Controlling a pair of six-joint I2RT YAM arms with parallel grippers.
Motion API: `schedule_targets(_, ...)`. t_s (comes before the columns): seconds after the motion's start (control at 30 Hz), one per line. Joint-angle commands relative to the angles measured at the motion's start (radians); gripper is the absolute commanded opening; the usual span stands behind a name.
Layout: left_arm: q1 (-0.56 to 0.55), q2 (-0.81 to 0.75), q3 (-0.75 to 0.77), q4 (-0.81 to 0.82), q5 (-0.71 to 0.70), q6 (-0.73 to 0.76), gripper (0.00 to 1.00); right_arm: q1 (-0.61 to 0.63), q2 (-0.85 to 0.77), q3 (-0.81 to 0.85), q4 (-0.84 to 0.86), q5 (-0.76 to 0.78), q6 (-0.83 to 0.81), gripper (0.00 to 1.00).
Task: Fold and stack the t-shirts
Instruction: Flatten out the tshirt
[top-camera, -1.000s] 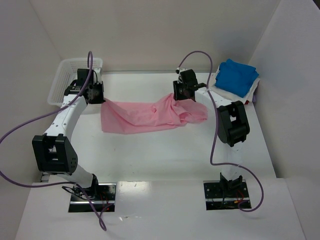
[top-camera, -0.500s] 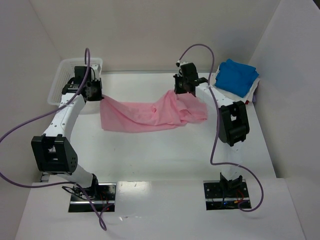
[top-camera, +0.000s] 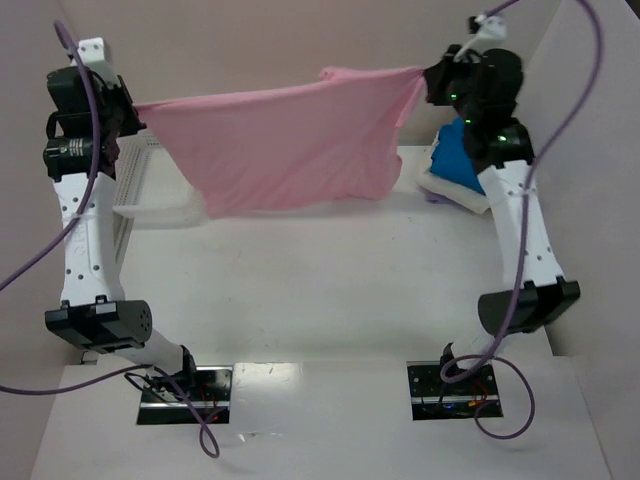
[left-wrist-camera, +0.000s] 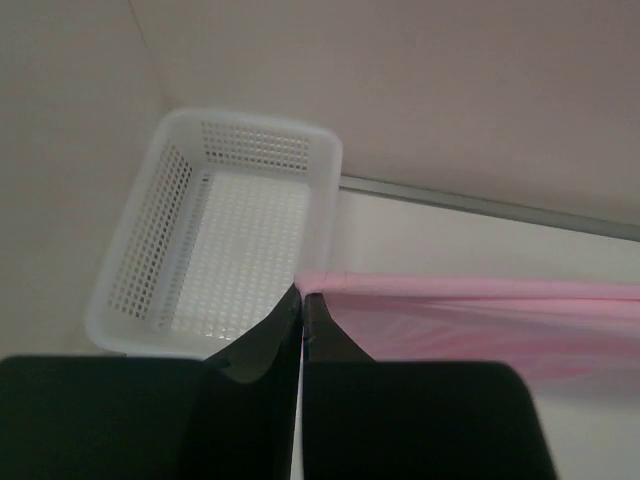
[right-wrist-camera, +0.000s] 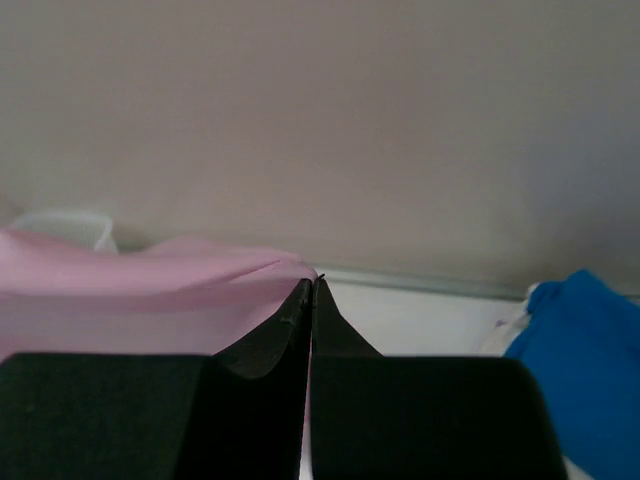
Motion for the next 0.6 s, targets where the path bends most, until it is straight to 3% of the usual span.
schedule_targets(0.0, -0.006, -0.005, 0.162, -0.023, -0.056, 0.016, 0.00, -0.100, -0.148, -0.050, 0.035, 0.008, -0.001, 0.00)
schedule_targets(0.2, 0.015, 0.005, 0.218, -0.023, -0.027, 0.006, 0.00, -0.151, -0.300, -0.166, 0.048, 0.008, -0.039, 0.00)
schedule_targets(0.4, 0.015, -0.011, 0.256, -0.023, 0.019, -0.004, 0.00, -0.151, -0.350, -0.195, 0.048, -0.057, -0.008, 0.00)
schedule_targets(0.57, 0.015, -0.064, 0.160, -0.023, 0.102, 0.007, 0.00, -0.151, -0.431, -0.353, 0.048, -0.107, 0.038, 0.00)
